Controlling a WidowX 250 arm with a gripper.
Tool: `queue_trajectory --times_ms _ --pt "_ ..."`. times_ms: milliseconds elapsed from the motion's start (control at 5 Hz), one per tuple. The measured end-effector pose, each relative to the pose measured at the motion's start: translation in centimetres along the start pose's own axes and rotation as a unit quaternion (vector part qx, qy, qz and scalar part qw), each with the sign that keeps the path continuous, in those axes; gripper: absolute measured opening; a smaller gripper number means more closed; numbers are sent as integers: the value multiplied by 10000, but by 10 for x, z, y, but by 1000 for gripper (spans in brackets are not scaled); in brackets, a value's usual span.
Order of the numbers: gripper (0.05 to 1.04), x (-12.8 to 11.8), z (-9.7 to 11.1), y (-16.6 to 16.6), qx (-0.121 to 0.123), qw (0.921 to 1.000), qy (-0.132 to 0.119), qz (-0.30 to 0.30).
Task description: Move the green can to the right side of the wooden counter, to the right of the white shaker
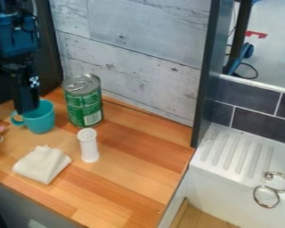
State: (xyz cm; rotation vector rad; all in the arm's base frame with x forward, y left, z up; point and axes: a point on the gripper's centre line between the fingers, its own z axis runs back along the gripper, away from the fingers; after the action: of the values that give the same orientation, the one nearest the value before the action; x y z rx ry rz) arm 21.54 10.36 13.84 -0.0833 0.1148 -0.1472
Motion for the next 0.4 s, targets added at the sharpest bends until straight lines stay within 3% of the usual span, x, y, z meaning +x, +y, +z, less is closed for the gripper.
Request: queue_trajectory --times_ms 400 --pt "1001 10 1 8 -54 10000 74 15"
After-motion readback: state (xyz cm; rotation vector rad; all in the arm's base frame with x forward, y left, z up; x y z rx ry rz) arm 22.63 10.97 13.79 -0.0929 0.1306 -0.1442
